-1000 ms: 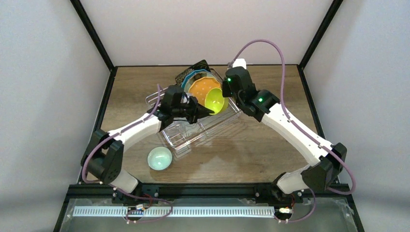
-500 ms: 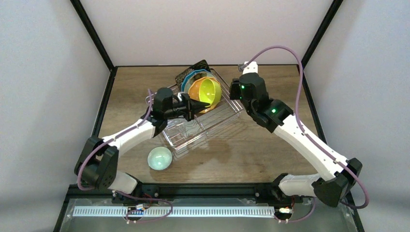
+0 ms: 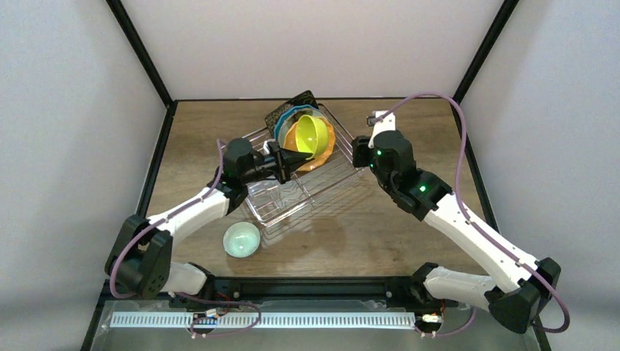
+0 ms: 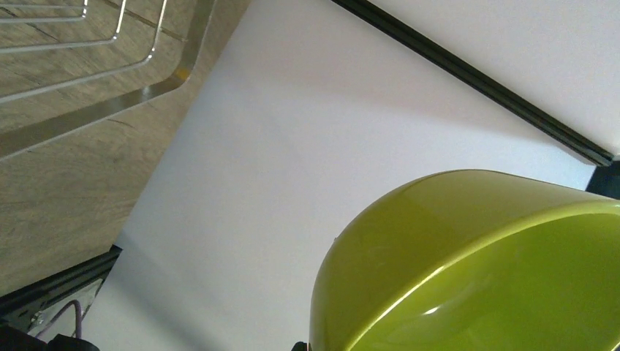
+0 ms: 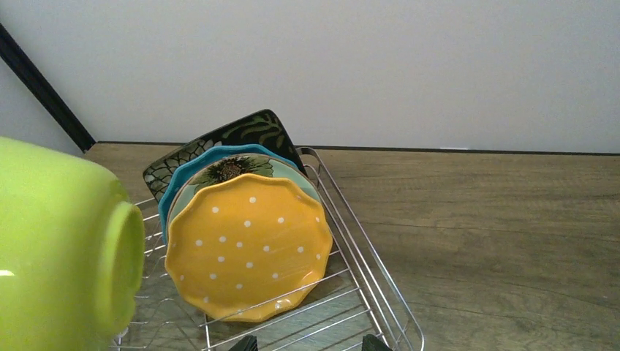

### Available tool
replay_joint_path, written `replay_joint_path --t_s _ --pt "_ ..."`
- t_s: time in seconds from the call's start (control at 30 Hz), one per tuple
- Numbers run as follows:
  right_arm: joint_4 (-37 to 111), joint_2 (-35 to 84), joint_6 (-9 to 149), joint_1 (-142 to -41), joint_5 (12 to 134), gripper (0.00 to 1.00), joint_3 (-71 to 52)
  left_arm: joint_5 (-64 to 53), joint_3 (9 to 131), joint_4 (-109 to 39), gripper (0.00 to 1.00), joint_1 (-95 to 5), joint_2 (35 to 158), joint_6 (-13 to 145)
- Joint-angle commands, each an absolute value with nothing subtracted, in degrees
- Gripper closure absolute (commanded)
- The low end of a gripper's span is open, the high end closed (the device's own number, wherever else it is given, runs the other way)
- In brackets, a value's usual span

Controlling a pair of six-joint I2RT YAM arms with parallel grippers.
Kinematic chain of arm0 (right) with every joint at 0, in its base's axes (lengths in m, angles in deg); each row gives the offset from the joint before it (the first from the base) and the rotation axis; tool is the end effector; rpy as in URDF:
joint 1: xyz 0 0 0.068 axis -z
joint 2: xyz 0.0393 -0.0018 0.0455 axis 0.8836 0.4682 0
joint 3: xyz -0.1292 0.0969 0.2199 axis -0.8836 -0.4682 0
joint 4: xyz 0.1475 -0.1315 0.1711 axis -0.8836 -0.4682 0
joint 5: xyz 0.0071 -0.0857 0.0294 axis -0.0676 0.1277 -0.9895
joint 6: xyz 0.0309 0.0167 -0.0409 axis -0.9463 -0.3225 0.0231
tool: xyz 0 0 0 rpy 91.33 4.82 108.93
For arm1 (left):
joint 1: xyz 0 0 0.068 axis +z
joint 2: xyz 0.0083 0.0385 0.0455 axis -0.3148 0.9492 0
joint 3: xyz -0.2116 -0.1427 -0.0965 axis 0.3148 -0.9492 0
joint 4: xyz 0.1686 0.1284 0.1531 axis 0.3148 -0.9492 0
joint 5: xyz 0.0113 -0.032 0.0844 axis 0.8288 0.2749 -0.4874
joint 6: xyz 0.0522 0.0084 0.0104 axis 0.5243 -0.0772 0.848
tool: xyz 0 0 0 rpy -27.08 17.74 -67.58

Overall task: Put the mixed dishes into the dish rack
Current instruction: Place the upside down bowl on the dish rack.

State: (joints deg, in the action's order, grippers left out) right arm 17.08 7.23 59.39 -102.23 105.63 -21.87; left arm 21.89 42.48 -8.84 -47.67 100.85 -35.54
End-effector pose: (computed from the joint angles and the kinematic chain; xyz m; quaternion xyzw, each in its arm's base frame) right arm 0.1987 0.1482 0.3725 -0.0364 0.8102 0.1148 0.5737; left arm 0.2594 -0.1695 0.2713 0.3244 -0.6633 0.6743 0.0145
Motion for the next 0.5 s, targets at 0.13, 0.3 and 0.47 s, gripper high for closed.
replay_joint_path --t_s 0.13,0.3,0.47 --pt "20.4 2.7 59.5 -102.1 101.6 0.18 -24.1 22.1 41.1 -6.4 0.97 -47.5 97.3 -34.6" --pt "19.3 1.6 59.8 -102.2 100.4 0.18 -23.5 21.4 50.8 -27.1 0.97 -47.4 99.9 -14.2" --pt "15.5 2.1 60.4 -102.2 100.4 0.18 -20.3 10.2 65.9 -54.2 0.97 -47.1 104.3 12.4"
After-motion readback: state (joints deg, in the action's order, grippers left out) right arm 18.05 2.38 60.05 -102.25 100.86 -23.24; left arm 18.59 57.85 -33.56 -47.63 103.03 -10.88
